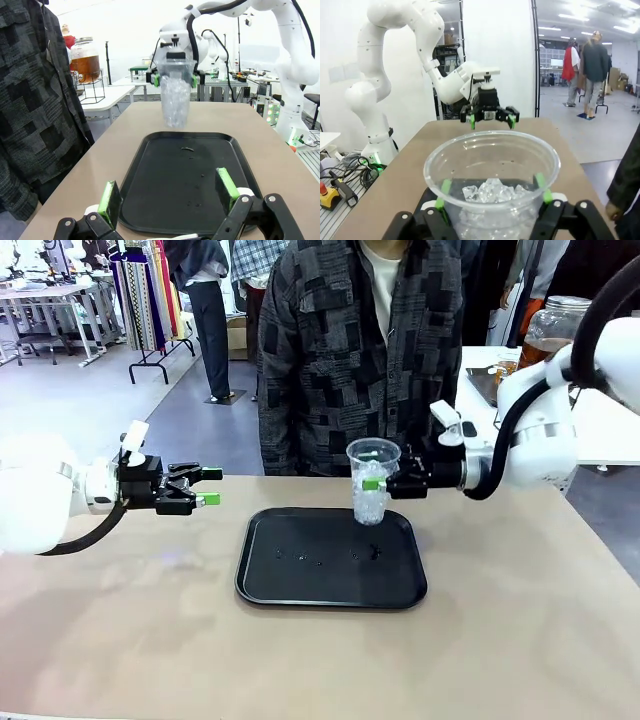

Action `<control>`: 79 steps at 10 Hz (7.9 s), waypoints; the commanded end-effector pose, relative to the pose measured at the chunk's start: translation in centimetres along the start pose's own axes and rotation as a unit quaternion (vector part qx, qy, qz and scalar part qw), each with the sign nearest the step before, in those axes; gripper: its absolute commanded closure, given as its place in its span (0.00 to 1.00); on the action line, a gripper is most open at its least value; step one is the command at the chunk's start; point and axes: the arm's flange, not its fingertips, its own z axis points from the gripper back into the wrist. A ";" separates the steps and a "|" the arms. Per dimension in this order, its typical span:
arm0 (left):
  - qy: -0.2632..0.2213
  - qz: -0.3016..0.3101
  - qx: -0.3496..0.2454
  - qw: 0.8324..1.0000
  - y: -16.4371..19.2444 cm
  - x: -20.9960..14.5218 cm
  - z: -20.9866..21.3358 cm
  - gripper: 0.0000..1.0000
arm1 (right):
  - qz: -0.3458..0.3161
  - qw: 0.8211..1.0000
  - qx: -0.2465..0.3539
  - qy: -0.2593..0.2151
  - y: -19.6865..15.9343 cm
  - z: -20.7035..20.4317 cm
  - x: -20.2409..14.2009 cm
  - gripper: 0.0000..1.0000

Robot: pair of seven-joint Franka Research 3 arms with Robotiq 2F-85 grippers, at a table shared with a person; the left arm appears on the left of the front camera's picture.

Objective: Pour the drink into the iced cup.
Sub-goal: Pick up the iced cup indicated by the human and present it to them, then open the gripper to release the iced cup you were holding.

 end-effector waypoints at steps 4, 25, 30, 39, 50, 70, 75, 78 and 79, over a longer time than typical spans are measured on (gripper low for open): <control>0.003 0.002 0.000 1.000 0.1 0.3 -0.1 0.00 | 0.006 1.000 0.000 -0.011 -3.2 0.4 4.4 0.19; 0.003 0.002 0.000 1.000 0.1 0.3 -0.1 0.00 | 0.019 1.000 -0.005 -0.004 -2.2 0.4 3.8 0.19; 0.003 0.002 0.000 1.000 0.1 0.3 -0.1 0.00 | 0.019 1.000 -0.005 -0.004 -2.2 0.4 3.8 0.19; 0.003 0.002 0.000 1.000 0.1 0.3 -0.1 0.00 | 0.004 0.999 -0.039 0.004 -1.4 6.1 0.9 0.00; 0.003 0.002 0.000 1.000 0.1 0.3 -0.1 0.00 | -0.015 0.998 -0.069 0.005 2.6 15.9 -8.5 0.00; 0.003 0.002 0.000 1.000 0.1 0.3 -0.1 0.00 | -0.015 0.998 -0.069 0.005 2.6 15.9 -8.5 0.00; 0.003 0.002 0.000 1.000 0.1 0.3 -0.1 0.00 | -0.015 0.998 -0.069 0.005 2.6 15.9 -8.5 0.00; 0.003 0.002 0.000 1.000 0.1 0.3 -0.1 0.00 | -0.015 0.998 -0.069 0.005 2.6 15.9 -8.5 0.00; 0.003 0.002 0.000 1.000 0.1 0.3 -0.1 0.00 | -0.015 0.998 -0.069 0.005 2.6 15.9 -8.5 0.00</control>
